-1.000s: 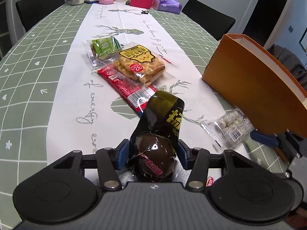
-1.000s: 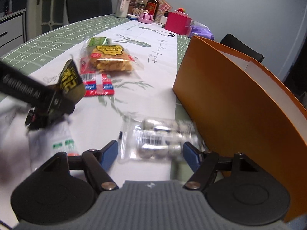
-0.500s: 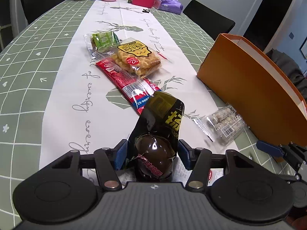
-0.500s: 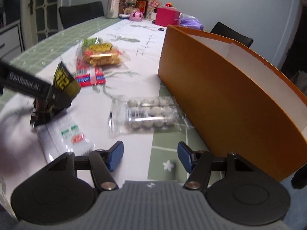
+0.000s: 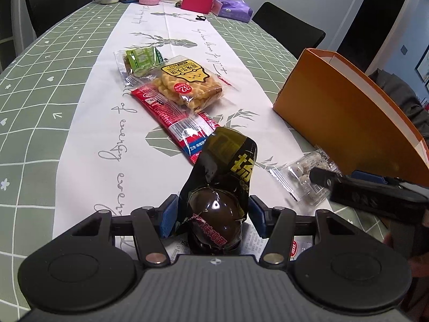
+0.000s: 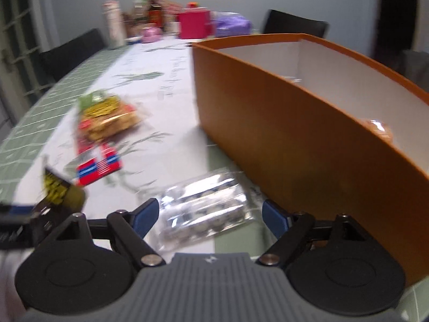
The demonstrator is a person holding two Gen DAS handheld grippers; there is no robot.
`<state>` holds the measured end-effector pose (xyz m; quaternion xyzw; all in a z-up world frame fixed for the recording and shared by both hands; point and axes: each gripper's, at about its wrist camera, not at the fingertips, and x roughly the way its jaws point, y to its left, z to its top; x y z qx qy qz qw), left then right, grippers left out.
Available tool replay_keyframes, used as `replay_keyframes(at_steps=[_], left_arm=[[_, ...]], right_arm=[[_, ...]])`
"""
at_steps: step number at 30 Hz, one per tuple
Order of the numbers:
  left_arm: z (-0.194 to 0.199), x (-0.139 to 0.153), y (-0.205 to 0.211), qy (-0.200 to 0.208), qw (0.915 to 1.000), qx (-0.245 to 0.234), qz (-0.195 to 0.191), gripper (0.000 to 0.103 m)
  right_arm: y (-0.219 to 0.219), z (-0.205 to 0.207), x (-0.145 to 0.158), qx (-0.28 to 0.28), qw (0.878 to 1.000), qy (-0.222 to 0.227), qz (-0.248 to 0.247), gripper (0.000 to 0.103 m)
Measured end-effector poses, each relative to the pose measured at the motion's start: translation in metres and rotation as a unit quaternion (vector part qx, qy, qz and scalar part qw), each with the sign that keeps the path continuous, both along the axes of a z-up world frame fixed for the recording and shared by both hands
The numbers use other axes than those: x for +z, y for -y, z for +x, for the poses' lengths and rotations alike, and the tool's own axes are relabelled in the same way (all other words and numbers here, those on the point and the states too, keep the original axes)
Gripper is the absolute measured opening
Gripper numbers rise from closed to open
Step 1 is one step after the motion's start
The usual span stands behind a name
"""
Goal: Organize snacks
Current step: 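Grasp the clear pack of white candy balls with the right gripper while the left holds the dark bag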
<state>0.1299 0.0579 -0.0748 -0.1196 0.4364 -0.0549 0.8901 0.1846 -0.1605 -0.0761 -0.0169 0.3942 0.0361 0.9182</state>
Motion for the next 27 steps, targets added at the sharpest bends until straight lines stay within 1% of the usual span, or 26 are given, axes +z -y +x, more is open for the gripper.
replay_keyframes(at_steps=[1, 3, 4, 5, 7, 10, 12, 14, 18, 22, 24, 25, 27], left_arm=[[0.000, 0.000, -0.001, 0.000, 1.0000, 0.001, -0.003, 0.065], [0.000, 0.000, -0.001, 0.002, 1.0000, 0.001, -0.004, 0.065], [0.000, 0.000, -0.001, 0.002, 1.0000, 0.000, -0.003, 0.065], [0.000, 0.000, -0.001, 0.003, 1.0000, 0.000, -0.002, 0.065], [0.000, 0.000, 0.000, 0.003, 1.0000, -0.003, 0.000, 0.065], [0.000, -0.001, -0.001, 0.004, 1.0000, -0.002, -0.003, 0.065], [0.000, -0.001, -0.001, 0.003, 1.0000, -0.002, -0.005, 0.065], [0.000, -0.001, -0.002, 0.002, 1.0000, -0.001, -0.007, 0.065], [-0.001, 0.000, -0.002, 0.001, 1.0000, 0.001, -0.008, 0.065], [-0.001, 0.000, -0.001, 0.000, 1.0000, 0.000, -0.004, 0.066], [-0.001, -0.001, 0.000, -0.001, 1.0000, -0.001, -0.005, 0.066], [-0.001, -0.001, 0.000, -0.002, 1.0000, -0.002, -0.008, 0.066], [-0.001, -0.001, 0.000, -0.002, 0.9999, -0.003, -0.011, 0.066]], right_arm=[[-0.002, 0.004, -0.001, -0.024, 1.000, -0.003, 0.001, 0.082], [-0.002, 0.010, -0.004, -0.059, 0.998, -0.015, 0.035, 0.083], [-0.004, 0.012, -0.006, -0.069, 0.997, -0.016, 0.040, 0.086], [-0.008, 0.012, -0.006, -0.074, 0.997, -0.010, 0.031, 0.088], [-0.016, 0.012, -0.005, -0.064, 0.998, 0.004, 0.004, 0.088], [-0.021, 0.007, -0.006, -0.030, 0.999, 0.012, -0.012, 0.088], [-0.023, 0.004, -0.009, 0.004, 1.000, 0.009, -0.020, 0.088], [-0.023, -0.004, -0.008, 0.041, 0.998, 0.020, -0.038, 0.087], [-0.011, -0.014, -0.005, 0.089, 0.995, 0.011, -0.051, 0.086], [0.002, -0.030, -0.001, 0.144, 0.988, -0.007, -0.048, 0.076], [0.004, -0.039, -0.003, 0.189, 0.980, -0.031, -0.054, 0.068], [0.005, -0.045, -0.005, 0.206, 0.976, -0.033, -0.060, 0.065], [0.009, -0.058, -0.004, 0.224, 0.971, -0.025, -0.076, 0.065]])
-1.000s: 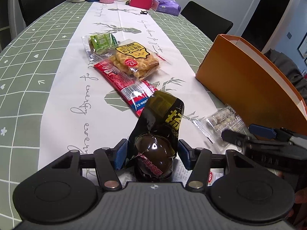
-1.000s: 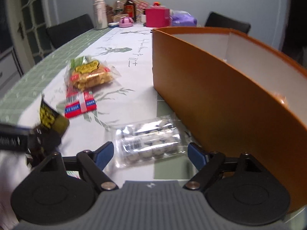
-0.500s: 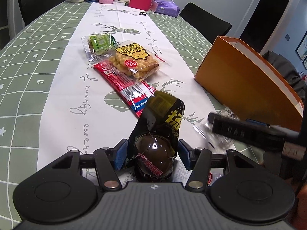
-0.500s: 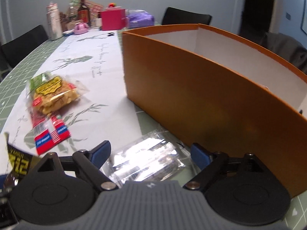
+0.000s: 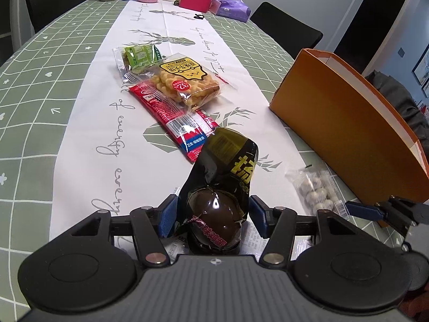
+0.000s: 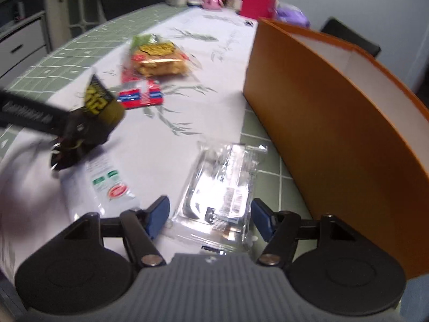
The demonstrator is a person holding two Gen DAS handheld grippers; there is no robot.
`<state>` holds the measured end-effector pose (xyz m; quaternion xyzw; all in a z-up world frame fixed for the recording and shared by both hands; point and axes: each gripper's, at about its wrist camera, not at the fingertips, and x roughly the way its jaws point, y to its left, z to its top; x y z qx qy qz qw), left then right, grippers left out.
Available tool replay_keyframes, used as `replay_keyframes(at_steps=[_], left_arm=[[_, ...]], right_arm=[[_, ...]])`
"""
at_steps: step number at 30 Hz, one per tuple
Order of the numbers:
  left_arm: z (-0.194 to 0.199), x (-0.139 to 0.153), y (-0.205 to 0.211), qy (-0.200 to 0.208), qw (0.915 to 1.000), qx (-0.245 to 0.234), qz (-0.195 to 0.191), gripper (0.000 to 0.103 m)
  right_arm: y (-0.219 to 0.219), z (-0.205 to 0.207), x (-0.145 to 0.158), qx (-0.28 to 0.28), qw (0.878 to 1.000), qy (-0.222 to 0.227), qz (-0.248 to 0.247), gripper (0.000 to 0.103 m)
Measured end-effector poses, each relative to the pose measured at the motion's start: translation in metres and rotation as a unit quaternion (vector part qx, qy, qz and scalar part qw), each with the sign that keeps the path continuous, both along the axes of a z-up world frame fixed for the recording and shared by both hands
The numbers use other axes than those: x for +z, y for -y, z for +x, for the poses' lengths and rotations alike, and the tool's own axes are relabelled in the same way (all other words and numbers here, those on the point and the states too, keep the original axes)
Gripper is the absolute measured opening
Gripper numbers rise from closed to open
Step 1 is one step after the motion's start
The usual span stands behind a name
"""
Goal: Organize snacks
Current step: 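Lift the dark bag and candy pack and carry both over the orange box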
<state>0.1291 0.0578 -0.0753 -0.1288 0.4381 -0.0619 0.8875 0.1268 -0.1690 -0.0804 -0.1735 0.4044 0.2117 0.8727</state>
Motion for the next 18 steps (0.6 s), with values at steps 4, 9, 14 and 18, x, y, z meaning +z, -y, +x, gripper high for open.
replay_keyframes(at_steps=[4, 9, 14, 18], left_arm=[[0.000, 0.000, 0.001, 0.000, 1.0000, 0.001, 0.000, 0.066], [0.000, -0.001, -0.001, 0.004, 0.9999, 0.006, -0.008, 0.068], [-0.001, 0.000, 0.003, 0.014, 0.9999, -0.006, 0.004, 0.079], [-0.001, -0.002, 0.004, 0.019, 0.9995, -0.020, 0.013, 0.085]], right_arm=[[0.008, -0.006, 0.003, -0.018, 1.000, -0.003, -0.013, 0.061], [0.010, -0.006, 0.016, -0.044, 0.998, 0.006, 0.052, 0.069], [-0.007, 0.004, 0.013, -0.051, 0.997, 0.046, 0.033, 0.074], [-0.006, 0.010, 0.003, -0.046, 0.998, 0.038, 0.028, 0.073]])
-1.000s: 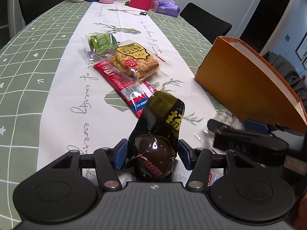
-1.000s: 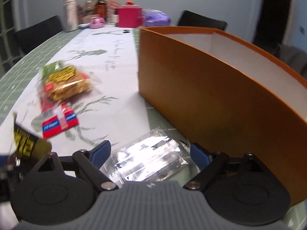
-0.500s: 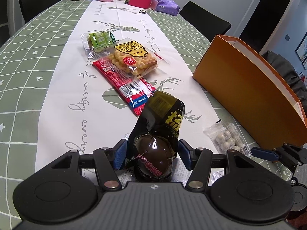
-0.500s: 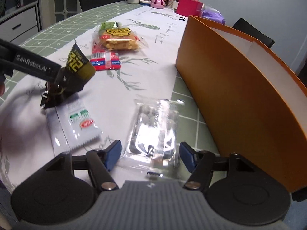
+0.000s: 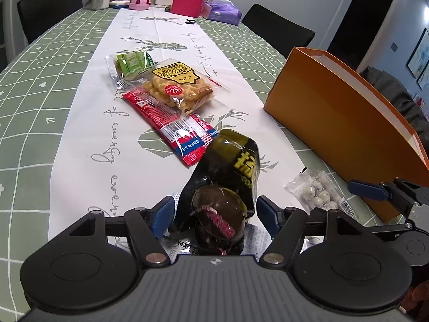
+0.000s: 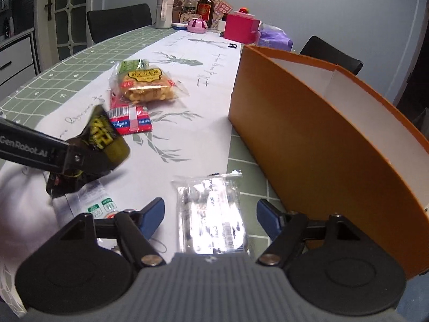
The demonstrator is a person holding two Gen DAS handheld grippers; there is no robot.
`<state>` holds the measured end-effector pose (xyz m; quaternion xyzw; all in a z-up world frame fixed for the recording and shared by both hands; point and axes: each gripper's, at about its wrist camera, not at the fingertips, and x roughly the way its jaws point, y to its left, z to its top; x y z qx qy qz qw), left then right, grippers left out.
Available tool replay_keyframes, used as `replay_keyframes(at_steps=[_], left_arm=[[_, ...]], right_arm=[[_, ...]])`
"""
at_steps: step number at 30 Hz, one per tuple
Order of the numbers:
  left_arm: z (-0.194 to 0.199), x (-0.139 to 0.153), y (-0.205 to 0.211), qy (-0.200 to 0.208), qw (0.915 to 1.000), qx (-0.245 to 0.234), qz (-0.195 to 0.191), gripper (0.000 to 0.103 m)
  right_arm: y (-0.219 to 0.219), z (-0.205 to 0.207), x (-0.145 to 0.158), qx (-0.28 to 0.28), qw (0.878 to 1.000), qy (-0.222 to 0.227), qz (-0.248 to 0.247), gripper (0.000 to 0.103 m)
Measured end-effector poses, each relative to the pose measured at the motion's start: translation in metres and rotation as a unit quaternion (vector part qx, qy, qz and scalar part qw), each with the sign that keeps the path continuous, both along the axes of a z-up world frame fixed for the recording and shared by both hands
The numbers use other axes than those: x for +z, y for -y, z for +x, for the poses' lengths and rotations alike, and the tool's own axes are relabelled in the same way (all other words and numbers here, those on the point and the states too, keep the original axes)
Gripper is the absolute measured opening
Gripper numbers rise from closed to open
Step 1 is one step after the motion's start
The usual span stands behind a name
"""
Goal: Organize snacks
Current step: 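Lift the dark bag and candy pack and carry both over the orange box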
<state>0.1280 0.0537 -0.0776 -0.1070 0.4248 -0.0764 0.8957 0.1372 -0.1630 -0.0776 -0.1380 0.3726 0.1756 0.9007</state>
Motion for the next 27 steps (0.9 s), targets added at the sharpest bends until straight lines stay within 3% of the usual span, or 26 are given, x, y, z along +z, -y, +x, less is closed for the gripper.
replay_keyframes(at_steps=[7, 10, 15, 27], left_arm=[[0.000, -0.003, 0.015, 0.011, 0.9988, -0.027, 0.040, 0.086], [-0.001, -0.003, 0.018, 0.016, 0.9977, -0.027, 0.061, 0.072], [-0.001, -0.003, 0.018, 0.021, 0.9971, -0.026, 0.068, 0.064], [0.001, 0.018, 0.030, 0.001, 0.9957, -0.039, 0.084, 0.060]], right_arm=[[0.008, 0.002, -0.009, -0.002, 1.000, -0.015, 0.017, 0.058], [0.007, 0.000, -0.009, 0.001, 1.000, -0.012, 0.013, 0.057], [0.004, 0.000, -0.007, 0.001, 1.000, -0.016, 0.010, 0.054], [0.001, 0.003, 0.017, 0.051, 0.998, -0.038, -0.009, 0.050]])
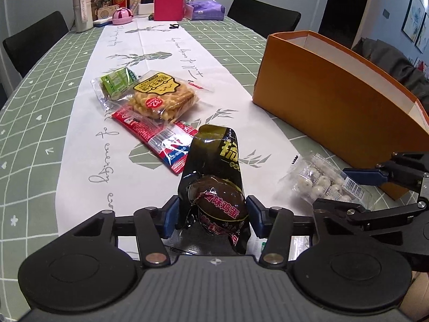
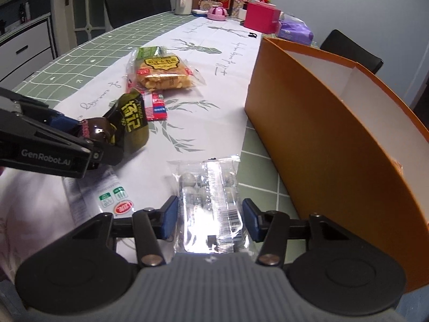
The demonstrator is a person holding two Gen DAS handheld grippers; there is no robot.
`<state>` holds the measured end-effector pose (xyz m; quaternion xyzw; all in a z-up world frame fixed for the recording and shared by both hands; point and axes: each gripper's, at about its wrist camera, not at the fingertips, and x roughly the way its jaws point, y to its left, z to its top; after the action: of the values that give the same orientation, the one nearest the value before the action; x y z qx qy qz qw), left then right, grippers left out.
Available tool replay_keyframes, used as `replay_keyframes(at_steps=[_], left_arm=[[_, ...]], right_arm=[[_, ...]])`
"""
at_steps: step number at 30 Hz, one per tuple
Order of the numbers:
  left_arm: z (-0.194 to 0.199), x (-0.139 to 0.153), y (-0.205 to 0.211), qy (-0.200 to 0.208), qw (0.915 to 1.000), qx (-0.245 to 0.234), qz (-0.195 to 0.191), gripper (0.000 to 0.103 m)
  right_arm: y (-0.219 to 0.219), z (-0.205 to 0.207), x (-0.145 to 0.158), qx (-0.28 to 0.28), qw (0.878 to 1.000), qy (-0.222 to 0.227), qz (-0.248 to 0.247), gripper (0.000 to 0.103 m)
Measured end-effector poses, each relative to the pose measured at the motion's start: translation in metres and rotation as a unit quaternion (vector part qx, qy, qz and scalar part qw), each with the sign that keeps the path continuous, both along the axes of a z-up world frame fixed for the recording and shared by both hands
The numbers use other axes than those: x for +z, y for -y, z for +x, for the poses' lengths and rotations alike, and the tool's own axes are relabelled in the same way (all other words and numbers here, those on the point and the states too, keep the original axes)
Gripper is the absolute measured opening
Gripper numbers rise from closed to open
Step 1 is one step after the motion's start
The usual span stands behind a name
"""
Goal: Organize snacks
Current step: 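Lift the dark bag and candy pack and carry both over the orange box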
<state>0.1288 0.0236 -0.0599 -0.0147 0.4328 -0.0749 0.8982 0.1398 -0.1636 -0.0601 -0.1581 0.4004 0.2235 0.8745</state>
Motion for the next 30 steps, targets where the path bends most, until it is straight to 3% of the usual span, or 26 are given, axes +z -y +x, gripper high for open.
replay_keyframes(at_steps=[7, 15, 21, 30], left_arm=[[0.007, 0.033, 0.016, -0.018, 0.9992, -0.031, 0.019, 0.060], [0.020, 0.076, 0.043, -0.002, 0.9957, -0.075, 0.055, 0.060], [0.041, 0.109, 0.064, 0.025, 0.9910, -0.105, 0.079, 0.060], [0.083, 0.130, 0.103, 0.037, 0.9864, -0.146, 0.066, 0.060]], right_arm=[[0.002, -0.001, 0.037, 0.050, 0.999, 0.005, -0.015, 0.050], [0.016, -0.001, 0.093, 0.075, 0.995, 0.065, -0.028, 0.050], [0.032, 0.019, 0.126, 0.068, 0.992, 0.094, -0.038, 0.050], [0.076, 0.078, 0.134, 0.009, 0.997, 0.062, -0.048, 0.051]])
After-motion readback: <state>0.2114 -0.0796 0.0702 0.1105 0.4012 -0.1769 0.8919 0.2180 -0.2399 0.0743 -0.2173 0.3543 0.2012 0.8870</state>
